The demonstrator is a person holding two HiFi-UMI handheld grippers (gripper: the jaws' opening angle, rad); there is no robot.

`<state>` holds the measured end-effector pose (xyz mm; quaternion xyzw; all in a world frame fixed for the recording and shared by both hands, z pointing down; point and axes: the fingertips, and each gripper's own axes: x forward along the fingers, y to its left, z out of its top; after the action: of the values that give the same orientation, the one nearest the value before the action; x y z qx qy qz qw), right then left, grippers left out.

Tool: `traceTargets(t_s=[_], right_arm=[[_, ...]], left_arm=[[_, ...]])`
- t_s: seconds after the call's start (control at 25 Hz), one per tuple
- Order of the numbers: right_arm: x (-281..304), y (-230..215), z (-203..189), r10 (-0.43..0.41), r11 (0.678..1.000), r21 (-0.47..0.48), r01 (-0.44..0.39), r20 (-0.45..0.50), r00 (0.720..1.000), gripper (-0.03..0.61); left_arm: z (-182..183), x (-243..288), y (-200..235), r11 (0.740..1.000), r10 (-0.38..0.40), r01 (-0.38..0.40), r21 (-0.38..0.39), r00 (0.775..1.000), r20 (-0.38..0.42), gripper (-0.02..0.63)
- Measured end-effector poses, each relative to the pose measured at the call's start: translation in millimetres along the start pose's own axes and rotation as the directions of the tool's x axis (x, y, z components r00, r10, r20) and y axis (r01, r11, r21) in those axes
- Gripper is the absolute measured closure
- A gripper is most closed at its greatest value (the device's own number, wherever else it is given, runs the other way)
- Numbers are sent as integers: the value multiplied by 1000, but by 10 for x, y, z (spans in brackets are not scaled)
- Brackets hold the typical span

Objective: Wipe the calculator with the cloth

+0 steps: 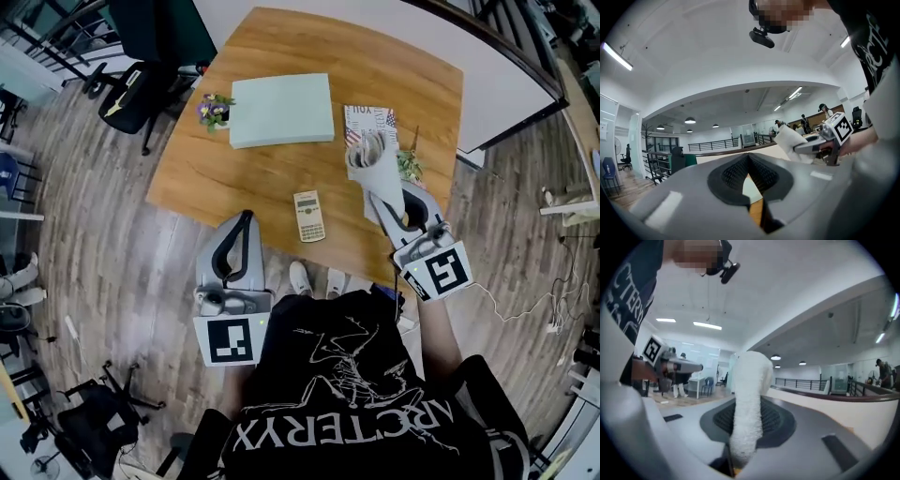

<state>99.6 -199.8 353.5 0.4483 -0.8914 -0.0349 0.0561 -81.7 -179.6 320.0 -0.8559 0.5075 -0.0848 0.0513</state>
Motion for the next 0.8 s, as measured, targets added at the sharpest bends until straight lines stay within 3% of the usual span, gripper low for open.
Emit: traceTargets(t_s=[0.12,0.28,0.8], right_arm=[[-121,-72,444,-62,997,-32,66,103,993,488],[-181,-15,698,-66,994,-70,79,166,984,488],[-138,46,708,-62,996,-54,73,187,980,488]], left_arm=[[105,62,-92,1000,-28,27,14,999,24,604],[152,95,-179,999,-43,42,35,999,30,604],[132,44,-110,999,-27,26,44,999,17,604]])
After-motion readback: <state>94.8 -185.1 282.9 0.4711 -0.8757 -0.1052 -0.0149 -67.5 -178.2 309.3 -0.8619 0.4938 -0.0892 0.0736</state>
